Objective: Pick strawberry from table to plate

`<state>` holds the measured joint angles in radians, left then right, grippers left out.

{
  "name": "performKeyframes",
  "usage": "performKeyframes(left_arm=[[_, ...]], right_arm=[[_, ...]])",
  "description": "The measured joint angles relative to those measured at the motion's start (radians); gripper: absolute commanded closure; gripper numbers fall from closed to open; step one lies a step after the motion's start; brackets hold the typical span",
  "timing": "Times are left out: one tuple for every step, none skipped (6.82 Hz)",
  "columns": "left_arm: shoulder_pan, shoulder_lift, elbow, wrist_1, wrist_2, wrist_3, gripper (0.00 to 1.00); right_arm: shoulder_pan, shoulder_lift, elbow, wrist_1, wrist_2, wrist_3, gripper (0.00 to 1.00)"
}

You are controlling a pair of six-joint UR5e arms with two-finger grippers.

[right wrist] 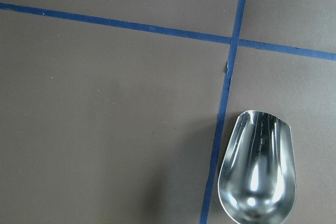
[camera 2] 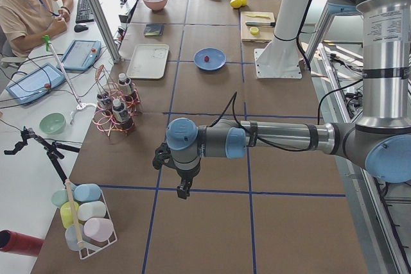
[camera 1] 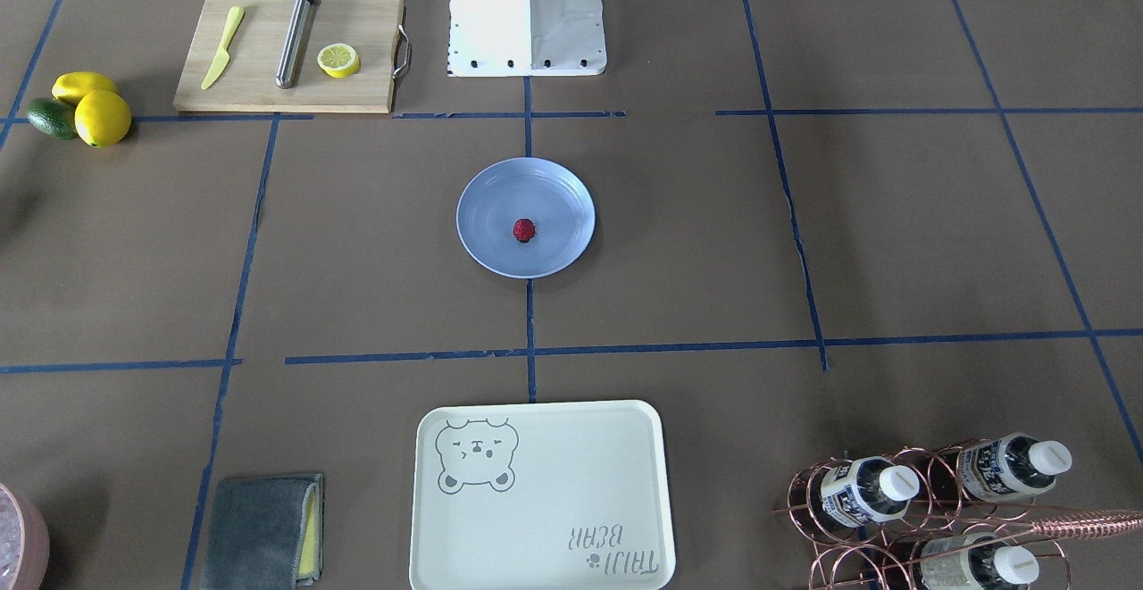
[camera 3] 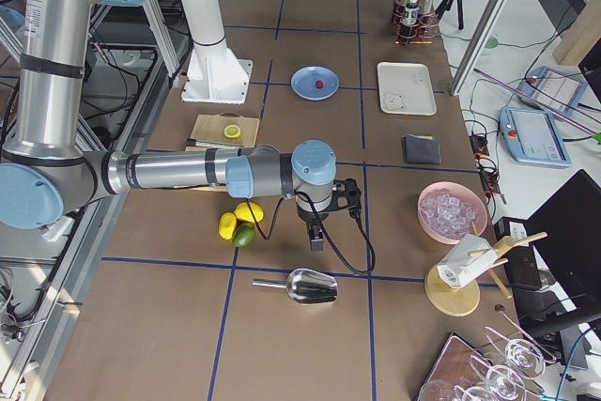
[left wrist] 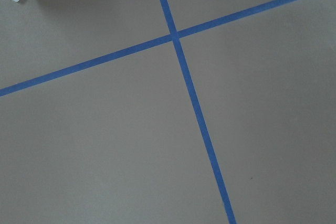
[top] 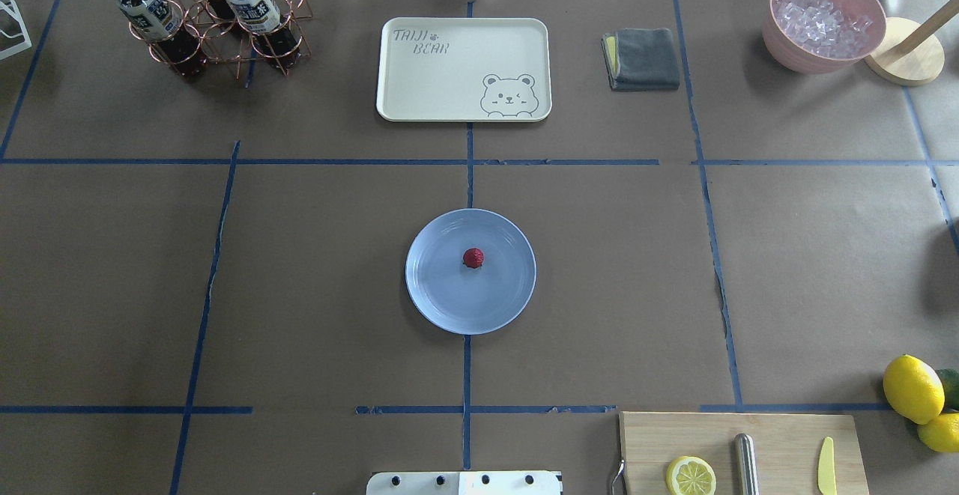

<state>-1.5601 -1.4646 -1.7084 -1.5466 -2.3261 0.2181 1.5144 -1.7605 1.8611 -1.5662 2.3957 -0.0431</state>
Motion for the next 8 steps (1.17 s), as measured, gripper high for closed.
performKeyframes(left_arm=[[0.000,-0.001,-0.003,-0.004,-0.001,-0.055,0.00],[0.000,-0.002,-0.005,-0.005,-0.001,-0.080,0.00],[0.000,0.000,-0.009,-0.010,-0.001,-0.088,0.00],[-0.001,0.003,-0.010,-0.026,-0.003,-0.090,0.00],[-0.001,0.004,-0.004,-0.056,-0.017,-0.093,0.00],[-0.001,0.006,0.001,-0.082,-0.039,-0.095,0.00],[-0.001,0.007,0.001,-0.093,-0.052,-0.096,0.00],[-0.001,0.007,-0.002,-0.097,-0.057,-0.098,0.00]], right_arm=[[0.000,0.001,0.001,0.000,0.001,0.001,0.00],[0.000,0.001,0.001,0.000,0.002,0.001,0.00],[0.000,0.001,0.001,0.000,0.002,0.002,0.00],[0.000,0.001,0.001,0.000,0.002,0.002,0.00],[0.000,0.001,0.000,0.000,0.001,0.002,0.00],[0.000,0.001,0.001,0.000,0.002,0.002,0.00],[0.000,0.002,0.001,0.000,0.002,0.002,0.00],[0.000,0.003,0.001,0.000,0.002,0.002,0.00]])
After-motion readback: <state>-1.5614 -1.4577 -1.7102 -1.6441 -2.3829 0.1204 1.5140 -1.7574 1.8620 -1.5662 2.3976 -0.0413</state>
